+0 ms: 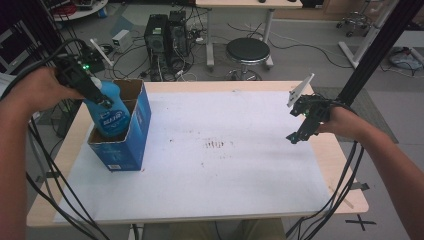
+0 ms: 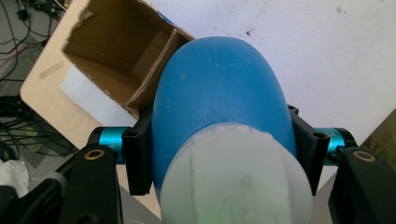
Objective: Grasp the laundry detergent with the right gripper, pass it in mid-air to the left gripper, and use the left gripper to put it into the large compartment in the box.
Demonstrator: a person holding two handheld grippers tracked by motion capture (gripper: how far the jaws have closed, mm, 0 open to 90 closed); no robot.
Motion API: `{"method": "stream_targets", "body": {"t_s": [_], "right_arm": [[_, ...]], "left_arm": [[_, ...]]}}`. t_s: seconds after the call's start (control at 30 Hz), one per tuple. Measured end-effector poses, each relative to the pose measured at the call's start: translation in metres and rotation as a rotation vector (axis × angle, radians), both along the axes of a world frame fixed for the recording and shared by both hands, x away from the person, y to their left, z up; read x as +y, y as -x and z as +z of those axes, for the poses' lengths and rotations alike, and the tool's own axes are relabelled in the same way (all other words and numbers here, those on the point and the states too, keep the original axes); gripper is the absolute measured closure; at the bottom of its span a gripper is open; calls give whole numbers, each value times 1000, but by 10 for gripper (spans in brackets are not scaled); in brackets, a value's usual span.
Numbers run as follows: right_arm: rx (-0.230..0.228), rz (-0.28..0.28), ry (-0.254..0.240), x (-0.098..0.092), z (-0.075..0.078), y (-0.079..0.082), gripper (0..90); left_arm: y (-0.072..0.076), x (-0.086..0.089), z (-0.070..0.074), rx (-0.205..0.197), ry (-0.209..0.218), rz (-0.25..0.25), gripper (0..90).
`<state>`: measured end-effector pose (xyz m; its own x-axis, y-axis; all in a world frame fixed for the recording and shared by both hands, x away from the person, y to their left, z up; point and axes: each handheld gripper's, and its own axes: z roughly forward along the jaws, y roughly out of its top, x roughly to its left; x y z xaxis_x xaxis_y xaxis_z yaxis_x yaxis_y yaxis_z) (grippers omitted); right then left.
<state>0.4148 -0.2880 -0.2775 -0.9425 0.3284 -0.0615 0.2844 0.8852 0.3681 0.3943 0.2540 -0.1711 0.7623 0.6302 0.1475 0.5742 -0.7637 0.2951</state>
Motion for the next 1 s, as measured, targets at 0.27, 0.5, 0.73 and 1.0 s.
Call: {"method": "stream_targets", "body": {"t_s": [0.27, 0.5, 0.73, 1.0], "right_arm": [[13, -10, 1, 0, -6, -2, 24], [21, -13, 0, 0, -10, -4, 24], [33, -15, 8, -1, -15, -5, 24], [38, -14, 11, 0, -20, -5, 24]], "left_arm": [[-9, 2, -43, 4, -11, -18, 378], [-16, 4, -76, 42, -25, -38, 378], [-20, 7, -98, 78, -23, -31, 378], [-23, 8, -110, 90, -19, -26, 378]]}}
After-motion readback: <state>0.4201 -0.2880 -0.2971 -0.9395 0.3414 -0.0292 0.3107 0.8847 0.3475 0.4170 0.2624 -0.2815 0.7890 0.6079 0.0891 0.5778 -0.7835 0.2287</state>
